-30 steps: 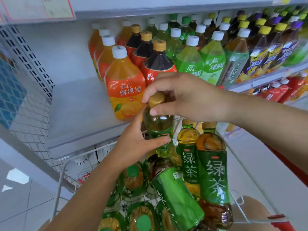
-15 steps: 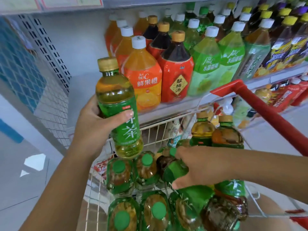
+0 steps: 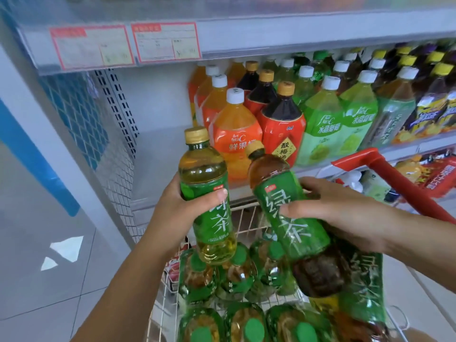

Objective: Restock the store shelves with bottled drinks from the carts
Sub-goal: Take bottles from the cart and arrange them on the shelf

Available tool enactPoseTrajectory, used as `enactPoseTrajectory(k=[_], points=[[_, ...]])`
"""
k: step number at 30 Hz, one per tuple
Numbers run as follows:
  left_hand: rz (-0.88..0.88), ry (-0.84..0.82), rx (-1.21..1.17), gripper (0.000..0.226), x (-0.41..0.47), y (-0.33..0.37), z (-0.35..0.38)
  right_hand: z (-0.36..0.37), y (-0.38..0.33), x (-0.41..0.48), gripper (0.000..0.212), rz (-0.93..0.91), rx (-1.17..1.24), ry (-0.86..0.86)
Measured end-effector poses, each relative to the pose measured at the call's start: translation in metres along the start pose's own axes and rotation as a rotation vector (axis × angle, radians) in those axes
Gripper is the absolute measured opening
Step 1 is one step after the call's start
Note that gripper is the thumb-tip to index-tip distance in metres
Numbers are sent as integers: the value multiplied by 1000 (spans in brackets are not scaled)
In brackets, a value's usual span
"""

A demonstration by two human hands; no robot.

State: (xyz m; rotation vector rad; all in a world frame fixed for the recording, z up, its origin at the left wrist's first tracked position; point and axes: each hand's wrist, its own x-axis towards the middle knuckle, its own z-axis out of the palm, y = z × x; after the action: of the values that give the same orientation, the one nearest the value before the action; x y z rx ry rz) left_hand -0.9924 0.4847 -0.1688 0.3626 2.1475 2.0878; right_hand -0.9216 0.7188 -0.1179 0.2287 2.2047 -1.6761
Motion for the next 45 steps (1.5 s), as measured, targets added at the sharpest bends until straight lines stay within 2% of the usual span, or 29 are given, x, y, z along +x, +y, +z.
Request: enactPoseTrajectory(k=[2,6,9,12,18,21,24,27,32,36,42,45], points=[[17,-4,-14,42,-1,8,5,3,-4,5,50,-149,172,19],[88,7,-54,40,-1,26,17,16,-10,18,55,-327,274,-32],[153,49,-67,40,2,41,17,21,-23,20,52,-404,239,-59],[232,45,-43,46,5,60,16,20,-39,20,60,-474,140,-53],[423,34,52,47,18,119,4,9,-89,20,60,-693,118,150],[554,139,85,55,28,154,-10,1,-128,19,65,-852,157,198],[660,253,96,51,39,183,-34,-9,-175,19,57,-1043,223,213],[733,311,95,55,51,208,-54,-19,-218,26,55,-1161,204,299],[730,337,148,27,69,236,-64,-22,-262,66,45,-1180,144,329],[693,298,145,20,73,239,-60,-17,-285,97,40,-1137,155,320],[652,302,101,25,77,229,-61,-10,-293,142,35,-1070,-16,420],[616,315,66,34,80,228,-64,-9,-295,148,51,-1049,-101,439]])
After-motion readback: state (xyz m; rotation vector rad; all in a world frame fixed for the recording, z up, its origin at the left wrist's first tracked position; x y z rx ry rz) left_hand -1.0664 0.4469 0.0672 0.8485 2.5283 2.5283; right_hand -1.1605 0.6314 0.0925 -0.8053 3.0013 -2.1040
